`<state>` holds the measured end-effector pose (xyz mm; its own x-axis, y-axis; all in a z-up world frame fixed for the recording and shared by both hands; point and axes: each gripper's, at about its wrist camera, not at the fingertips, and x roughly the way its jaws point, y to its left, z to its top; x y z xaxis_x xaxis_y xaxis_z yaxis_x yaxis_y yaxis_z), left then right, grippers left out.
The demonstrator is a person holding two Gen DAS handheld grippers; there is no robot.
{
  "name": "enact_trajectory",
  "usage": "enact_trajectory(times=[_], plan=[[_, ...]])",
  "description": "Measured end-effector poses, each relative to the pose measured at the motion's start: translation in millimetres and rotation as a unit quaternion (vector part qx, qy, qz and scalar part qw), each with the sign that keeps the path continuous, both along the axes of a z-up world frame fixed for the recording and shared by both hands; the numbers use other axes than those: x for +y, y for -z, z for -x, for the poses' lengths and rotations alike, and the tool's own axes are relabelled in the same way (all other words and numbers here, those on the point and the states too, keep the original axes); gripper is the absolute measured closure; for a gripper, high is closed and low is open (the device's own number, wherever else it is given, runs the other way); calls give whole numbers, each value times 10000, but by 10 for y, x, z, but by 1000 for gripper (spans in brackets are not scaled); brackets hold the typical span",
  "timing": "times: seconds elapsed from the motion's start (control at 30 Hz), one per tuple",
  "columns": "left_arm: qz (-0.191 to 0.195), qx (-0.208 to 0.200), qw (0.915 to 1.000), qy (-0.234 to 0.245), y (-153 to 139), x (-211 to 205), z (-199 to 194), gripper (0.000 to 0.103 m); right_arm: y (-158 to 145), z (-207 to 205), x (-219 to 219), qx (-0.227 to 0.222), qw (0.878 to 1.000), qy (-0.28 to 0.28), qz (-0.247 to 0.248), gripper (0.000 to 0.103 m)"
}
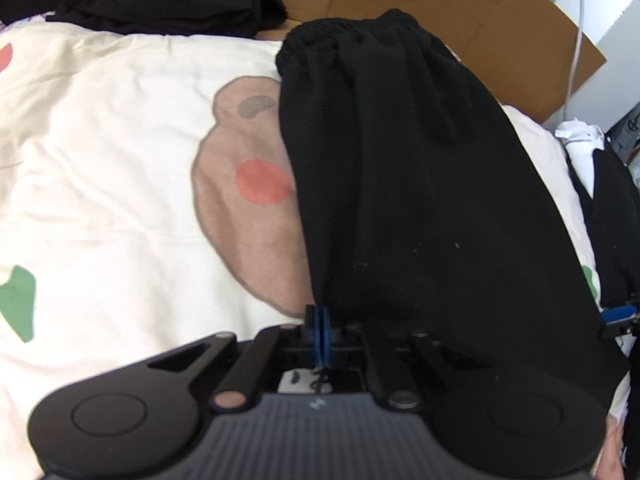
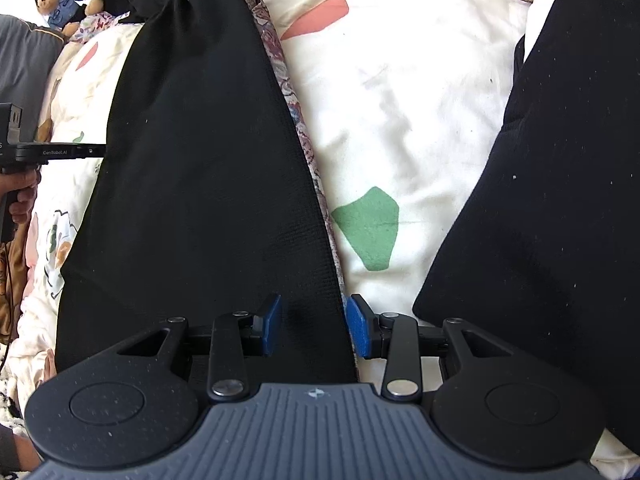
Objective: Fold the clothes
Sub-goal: 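Open the right gripper and pinch the folded leg edge with the left gripper, then open the left gripper and move it to the leg hem of the shorts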
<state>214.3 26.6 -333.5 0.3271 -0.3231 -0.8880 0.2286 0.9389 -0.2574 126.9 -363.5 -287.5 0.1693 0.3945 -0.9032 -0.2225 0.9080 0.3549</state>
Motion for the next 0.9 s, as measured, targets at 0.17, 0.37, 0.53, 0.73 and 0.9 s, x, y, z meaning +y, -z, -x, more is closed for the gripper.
enact_trajectory(times=[0.17, 0.37, 0.53, 0.73, 0.9], plan=[[-62, -1, 10000, -32, -19, 60, 41, 101, -8, 74, -69, 44, 10000, 29, -24, 62], [-103, 67, 9996, -244, -45, 103, 132, 93, -2, 135, -157, 96, 9999, 75, -98, 62], [-60, 76, 9995, -315, -208, 116, 311, 71, -42, 179, -170, 61, 9998, 51, -187, 62], [114, 238, 9993, -246, -511, 22, 814, 44, -116, 213, -166, -14, 9995, 56, -299, 62], [211, 396, 9986, -286, -647, -13, 1211, 43, -192, 228, -177, -85, 9989, 151, -437, 62]])
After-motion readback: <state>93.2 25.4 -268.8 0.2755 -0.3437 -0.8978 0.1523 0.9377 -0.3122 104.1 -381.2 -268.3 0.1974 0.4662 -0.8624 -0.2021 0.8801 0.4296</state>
